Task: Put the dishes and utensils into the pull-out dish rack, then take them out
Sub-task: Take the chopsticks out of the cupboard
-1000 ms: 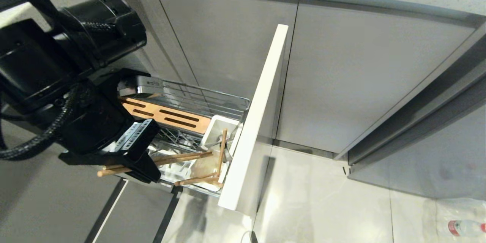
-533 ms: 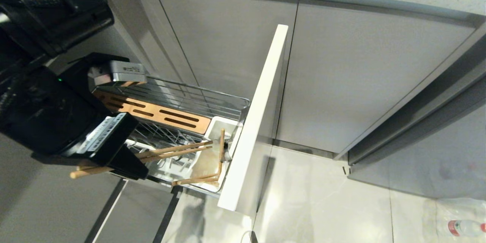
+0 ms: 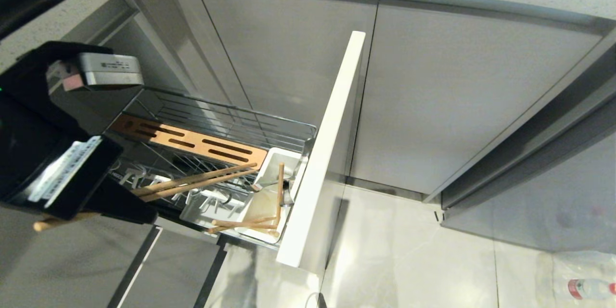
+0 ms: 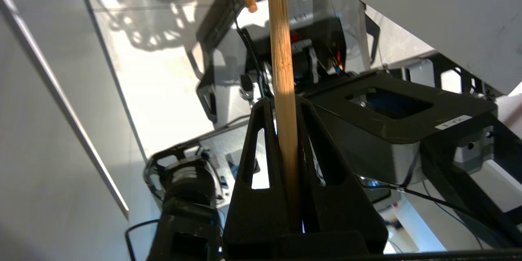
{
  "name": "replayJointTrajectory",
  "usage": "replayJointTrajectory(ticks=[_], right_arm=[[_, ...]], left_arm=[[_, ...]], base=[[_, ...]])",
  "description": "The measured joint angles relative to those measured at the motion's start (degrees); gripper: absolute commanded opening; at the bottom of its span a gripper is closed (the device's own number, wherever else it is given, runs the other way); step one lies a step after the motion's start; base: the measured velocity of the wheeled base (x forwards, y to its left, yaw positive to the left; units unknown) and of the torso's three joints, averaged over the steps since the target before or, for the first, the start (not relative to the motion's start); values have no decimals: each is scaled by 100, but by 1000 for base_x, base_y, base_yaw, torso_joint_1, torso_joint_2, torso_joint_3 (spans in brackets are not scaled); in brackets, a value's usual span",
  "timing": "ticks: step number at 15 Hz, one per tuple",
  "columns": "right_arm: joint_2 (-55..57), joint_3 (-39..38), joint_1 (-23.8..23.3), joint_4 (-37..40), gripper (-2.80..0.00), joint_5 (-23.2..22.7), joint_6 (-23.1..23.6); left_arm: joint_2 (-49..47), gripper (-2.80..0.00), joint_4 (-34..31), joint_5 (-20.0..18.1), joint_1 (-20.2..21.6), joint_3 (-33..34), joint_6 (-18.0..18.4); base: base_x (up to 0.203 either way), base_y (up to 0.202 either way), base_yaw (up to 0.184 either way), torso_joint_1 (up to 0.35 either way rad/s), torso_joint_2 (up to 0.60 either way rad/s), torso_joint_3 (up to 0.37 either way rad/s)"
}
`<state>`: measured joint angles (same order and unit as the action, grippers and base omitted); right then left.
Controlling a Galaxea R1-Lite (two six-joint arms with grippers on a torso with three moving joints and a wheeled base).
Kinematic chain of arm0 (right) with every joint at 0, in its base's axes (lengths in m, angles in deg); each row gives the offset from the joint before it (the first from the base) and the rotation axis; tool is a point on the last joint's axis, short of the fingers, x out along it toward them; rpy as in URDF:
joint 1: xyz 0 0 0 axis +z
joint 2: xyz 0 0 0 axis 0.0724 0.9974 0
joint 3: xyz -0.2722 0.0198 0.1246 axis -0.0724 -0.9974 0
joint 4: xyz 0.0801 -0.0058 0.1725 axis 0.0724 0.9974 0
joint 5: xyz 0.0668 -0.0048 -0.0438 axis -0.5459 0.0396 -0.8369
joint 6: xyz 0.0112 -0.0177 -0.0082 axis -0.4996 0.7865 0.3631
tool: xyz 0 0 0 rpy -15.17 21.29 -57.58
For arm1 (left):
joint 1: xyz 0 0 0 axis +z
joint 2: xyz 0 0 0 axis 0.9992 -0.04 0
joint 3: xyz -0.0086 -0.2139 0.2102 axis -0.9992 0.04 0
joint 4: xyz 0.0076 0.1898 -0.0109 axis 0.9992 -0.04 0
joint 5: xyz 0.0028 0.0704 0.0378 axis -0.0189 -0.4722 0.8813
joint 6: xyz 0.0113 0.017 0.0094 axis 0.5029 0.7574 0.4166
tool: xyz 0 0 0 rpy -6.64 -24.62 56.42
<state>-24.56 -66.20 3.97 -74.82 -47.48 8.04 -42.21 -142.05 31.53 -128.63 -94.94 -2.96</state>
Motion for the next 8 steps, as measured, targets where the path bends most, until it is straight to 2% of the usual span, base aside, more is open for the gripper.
replayJointTrajectory(ticks=[3, 5, 8], right_arm=[[0, 0, 0, -2, -280, 0, 0], [0, 0, 0, 0, -280, 0, 0], [0, 0, 0, -2, -280, 0, -2]], left_arm=[[198, -280, 0, 307, -60, 0, 0], [389, -280, 273, 480, -134, -4, -6], [721, -280, 586, 541, -211, -2, 29]], base=[[0, 0, 0, 0, 0, 0], [0, 0, 0, 0, 0, 0], [0, 0, 0, 0, 0, 0]])
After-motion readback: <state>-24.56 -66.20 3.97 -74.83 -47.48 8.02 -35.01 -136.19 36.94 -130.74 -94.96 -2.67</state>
